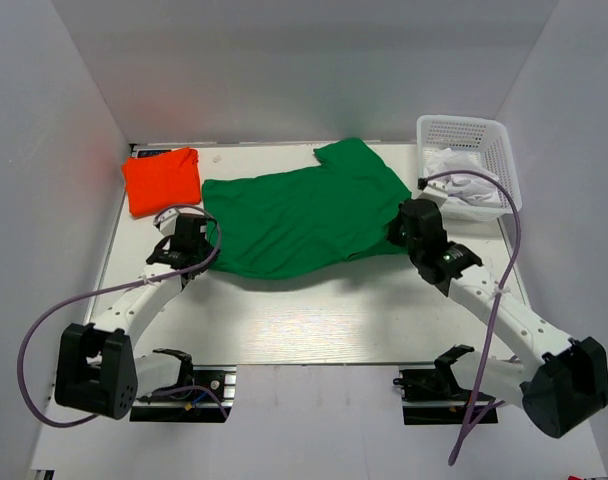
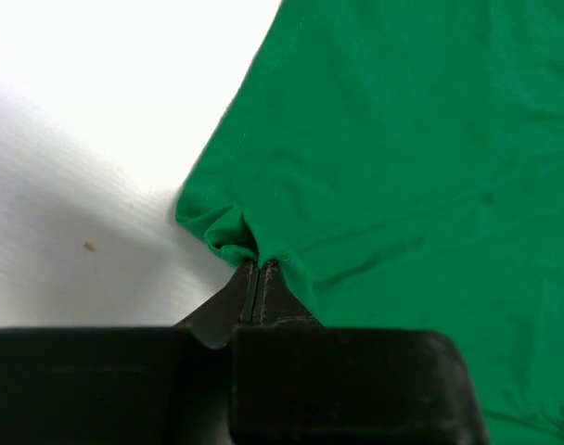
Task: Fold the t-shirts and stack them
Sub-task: Fold the flattened tshirt in 1/3 of the way
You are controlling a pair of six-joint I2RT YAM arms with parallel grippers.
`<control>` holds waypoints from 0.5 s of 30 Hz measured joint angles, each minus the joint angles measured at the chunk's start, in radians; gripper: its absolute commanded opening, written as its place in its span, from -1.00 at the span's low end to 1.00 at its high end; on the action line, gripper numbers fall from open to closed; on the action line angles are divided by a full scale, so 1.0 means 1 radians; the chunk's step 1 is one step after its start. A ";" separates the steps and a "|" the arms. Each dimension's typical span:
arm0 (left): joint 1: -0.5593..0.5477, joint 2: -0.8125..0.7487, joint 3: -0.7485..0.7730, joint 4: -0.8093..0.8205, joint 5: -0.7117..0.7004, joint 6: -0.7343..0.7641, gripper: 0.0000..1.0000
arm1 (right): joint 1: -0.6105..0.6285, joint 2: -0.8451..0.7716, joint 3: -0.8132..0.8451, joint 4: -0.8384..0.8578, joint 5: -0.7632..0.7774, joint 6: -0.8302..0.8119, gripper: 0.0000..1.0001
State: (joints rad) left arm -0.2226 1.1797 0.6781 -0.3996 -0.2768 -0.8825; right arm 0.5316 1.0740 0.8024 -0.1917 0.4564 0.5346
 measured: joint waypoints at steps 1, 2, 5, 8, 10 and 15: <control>0.001 0.014 0.009 0.002 -0.005 0.002 -1.00 | -0.006 0.018 0.014 0.013 0.009 -0.012 -1.00; 0.003 0.029 0.018 0.004 -0.009 0.002 -1.00 | -0.014 0.036 0.027 0.028 0.015 -0.023 -1.00; 0.010 0.070 0.048 0.003 -0.023 0.004 -1.00 | -0.038 0.089 0.059 0.066 0.021 -0.057 -1.00; 0.016 0.109 0.092 0.006 -0.028 0.008 -1.00 | -0.058 0.157 0.106 0.092 0.015 -0.090 -1.00; 0.023 0.137 0.119 0.013 -0.031 0.011 -1.00 | -0.070 0.211 0.144 0.106 0.008 -0.107 -1.00; 0.048 0.232 0.200 0.022 -0.031 0.022 -1.00 | -0.109 0.352 0.234 0.137 -0.021 -0.135 -1.00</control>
State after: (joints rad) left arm -0.1745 1.4113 0.8776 -0.3775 -0.3080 -0.8604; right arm 0.4229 1.4261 1.0367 -0.0544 0.4355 0.3992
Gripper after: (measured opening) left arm 0.030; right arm 0.011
